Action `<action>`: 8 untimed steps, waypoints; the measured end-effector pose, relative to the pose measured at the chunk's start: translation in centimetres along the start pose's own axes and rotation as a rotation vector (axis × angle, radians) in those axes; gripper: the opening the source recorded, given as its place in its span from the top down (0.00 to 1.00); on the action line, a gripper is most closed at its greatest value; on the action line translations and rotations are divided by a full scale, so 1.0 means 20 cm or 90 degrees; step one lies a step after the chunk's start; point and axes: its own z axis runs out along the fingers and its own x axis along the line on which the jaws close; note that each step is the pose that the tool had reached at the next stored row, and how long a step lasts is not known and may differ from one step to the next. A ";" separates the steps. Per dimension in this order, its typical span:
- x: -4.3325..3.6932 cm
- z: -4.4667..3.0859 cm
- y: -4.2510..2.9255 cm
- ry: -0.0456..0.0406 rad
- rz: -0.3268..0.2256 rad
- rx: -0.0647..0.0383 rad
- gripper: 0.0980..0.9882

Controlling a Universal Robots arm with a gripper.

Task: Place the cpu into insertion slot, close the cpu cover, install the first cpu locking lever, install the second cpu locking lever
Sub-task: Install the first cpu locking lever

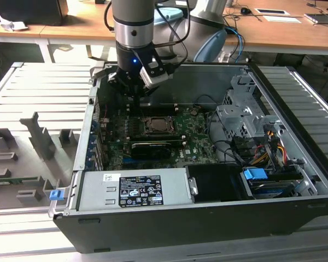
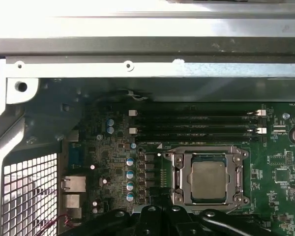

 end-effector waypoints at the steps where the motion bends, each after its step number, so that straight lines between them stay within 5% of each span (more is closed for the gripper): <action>1: 0.006 0.000 0.000 -0.0001 0.000 0.000 0.99; 8: 0.044 0.004 0.000 -0.0006 -0.002 0.000 0.99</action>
